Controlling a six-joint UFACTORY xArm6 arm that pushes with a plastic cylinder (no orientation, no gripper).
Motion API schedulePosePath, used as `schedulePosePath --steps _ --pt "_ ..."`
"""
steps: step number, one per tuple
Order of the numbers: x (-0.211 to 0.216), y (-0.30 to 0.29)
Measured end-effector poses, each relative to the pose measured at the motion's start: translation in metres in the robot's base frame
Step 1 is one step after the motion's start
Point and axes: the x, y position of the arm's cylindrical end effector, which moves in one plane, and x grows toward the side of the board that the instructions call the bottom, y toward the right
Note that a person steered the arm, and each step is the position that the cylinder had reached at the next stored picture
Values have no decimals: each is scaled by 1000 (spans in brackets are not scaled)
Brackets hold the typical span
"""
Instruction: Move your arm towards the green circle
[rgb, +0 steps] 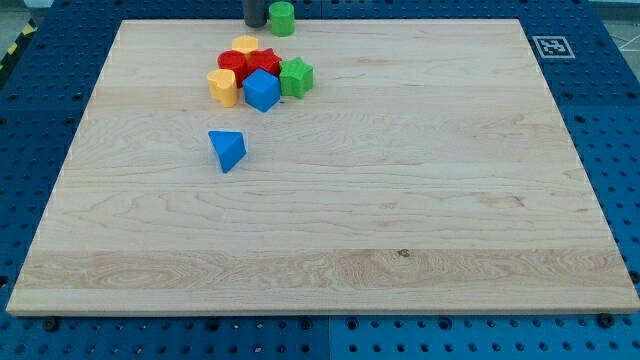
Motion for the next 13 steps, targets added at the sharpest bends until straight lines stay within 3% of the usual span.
schedulePosePath --steps 1,2,3,4,5,6,7,8,10,13 --pt "-1 12" --pt "0 66" --pt "3 73" --pt "62 85" --pt "90 128" --pt "82 213" --pt "32 278" --pt "-2 278" --pt "-2 271" --pt "-1 119"
